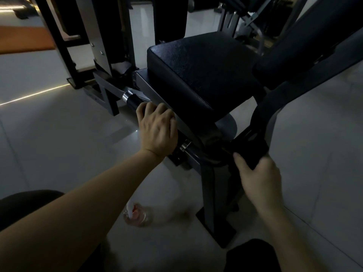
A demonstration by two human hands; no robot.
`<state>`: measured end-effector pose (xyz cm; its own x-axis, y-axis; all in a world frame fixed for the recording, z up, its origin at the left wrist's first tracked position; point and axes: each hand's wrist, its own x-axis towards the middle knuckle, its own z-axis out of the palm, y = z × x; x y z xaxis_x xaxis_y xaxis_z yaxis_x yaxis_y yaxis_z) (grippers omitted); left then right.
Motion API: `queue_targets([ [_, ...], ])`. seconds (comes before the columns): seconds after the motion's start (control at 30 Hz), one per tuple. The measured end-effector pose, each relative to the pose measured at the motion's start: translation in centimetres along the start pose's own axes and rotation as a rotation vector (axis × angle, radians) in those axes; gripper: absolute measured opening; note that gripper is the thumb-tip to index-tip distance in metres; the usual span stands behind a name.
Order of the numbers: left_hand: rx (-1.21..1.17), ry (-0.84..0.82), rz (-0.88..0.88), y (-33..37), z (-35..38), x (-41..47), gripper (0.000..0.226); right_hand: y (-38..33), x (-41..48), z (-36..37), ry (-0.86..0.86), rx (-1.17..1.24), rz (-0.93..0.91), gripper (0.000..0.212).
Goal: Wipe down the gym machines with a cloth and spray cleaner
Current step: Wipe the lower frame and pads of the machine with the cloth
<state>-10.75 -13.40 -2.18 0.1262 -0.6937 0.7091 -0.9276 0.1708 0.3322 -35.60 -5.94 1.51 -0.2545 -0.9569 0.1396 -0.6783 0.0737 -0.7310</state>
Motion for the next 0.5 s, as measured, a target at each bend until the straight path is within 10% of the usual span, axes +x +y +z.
queue_targets([
  [0.2, -0.015, 0.011, 0.007, 0.0, 0.0, 0.0, 0.025, -2.5, -1.8, 3.4, -0.139, -0.238, -0.494, 0.056],
  [0.4, -0.032, 0.029, 0.017, -0.2, 0.1, 0.0, 0.025, -4.0, -1.1, 6.4, -0.116, 0.225, -0.498, 0.022],
  [0.5, -0.028, 0.019, 0.031, -0.4, 0.1, 0.0, 0.029, -4.8, 0.5, 6.9, -0.191, 0.168, -0.534, 0.053],
])
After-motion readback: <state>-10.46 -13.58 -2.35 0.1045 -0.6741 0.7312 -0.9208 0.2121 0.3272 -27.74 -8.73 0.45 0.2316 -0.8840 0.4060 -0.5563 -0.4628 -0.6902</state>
